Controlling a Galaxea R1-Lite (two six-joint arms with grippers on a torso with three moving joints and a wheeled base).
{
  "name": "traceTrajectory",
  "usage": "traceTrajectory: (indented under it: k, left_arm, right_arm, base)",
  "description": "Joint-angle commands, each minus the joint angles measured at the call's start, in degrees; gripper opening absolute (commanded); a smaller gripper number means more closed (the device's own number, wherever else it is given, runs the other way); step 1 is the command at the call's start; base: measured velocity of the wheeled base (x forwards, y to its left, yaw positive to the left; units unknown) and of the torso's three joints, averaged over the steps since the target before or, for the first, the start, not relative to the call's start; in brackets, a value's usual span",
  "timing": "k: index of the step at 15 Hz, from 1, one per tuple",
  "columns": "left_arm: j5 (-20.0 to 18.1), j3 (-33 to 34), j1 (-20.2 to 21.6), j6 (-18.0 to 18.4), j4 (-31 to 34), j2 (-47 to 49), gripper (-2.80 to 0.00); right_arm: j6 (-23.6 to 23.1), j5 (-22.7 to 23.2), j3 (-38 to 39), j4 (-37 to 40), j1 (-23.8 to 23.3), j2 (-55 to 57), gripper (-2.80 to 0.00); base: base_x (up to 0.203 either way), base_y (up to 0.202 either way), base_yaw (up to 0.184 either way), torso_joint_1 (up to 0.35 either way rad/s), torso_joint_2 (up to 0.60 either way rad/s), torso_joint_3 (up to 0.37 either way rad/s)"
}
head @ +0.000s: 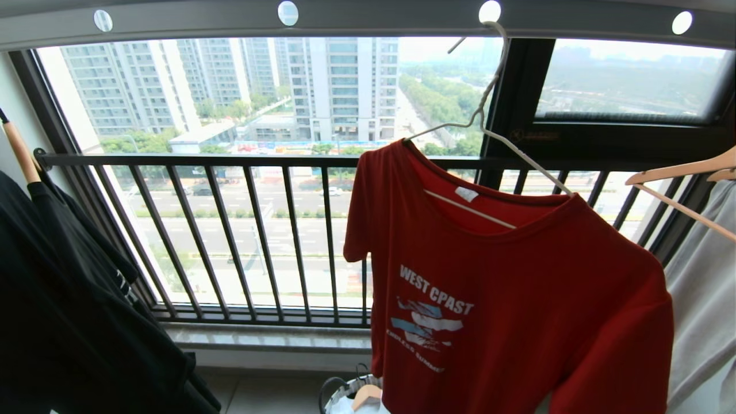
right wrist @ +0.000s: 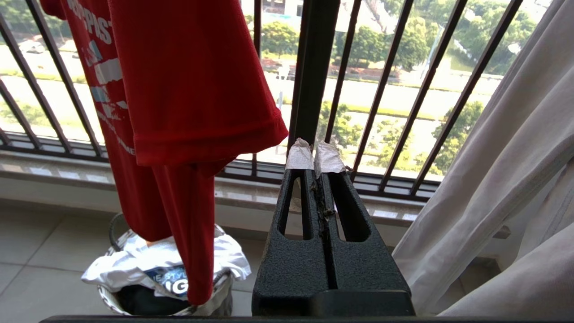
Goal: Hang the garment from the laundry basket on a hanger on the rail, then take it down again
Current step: Take the clothes off the clothes rack
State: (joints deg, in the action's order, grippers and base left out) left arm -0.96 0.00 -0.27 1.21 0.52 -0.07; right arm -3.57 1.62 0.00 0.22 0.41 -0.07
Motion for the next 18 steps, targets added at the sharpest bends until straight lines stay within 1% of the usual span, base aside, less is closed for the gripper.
traceTrajectory:
  k: [1,10,12,16,17,18]
  left_arm:
    - [0.0,0.0,0.0,0.0,0.0,0.1,-2.8]
    - [0.0,0.0,0.0,0.0,0.0,0.1,-2.8]
    - [0.0,0.0,0.0,0.0,0.0,0.1,-2.8]
    - [0.0,0.0,0.0,0.0,0.0,0.1,-2.8]
    - [0.0,0.0,0.0,0.0,0.0,0.1,-2.8]
    - [0.0,0.0,0.0,0.0,0.0,0.1,-2.8]
  right_arm:
    - [0.0,0.0,0.0,0.0,0.0,0.0,-2.8]
    - [0.5,-0.1,-0.1,0.0,0.0,0.1,-2.8]
    - [2.3,-0.4,-0.1,0.0,0.0,0.1,-2.8]
    - [2.6,-0.7,-0.1,0.0,0.0,0.0,-2.8]
    - [2.5,-0.7,-0.4,0.0,0.0,0.0,-2.8]
    - [2.5,-0.9,-2.2,0.3,0.0,0.0,-2.8]
  base:
    - [0.0,0.0,0.0,0.0,0.0,0.0]
    - [0.0,0.0,0.0,0.0,0.0,0.0]
    - [0.0,0.0,0.0,0.0,0.0,0.0]
    - [0.0,0.0,0.0,0.0,0.0,0.0]
    - [0.0,0.0,0.0,0.0,0.0,0.0]
    - [0.0,0.0,0.0,0.0,0.0,0.0]
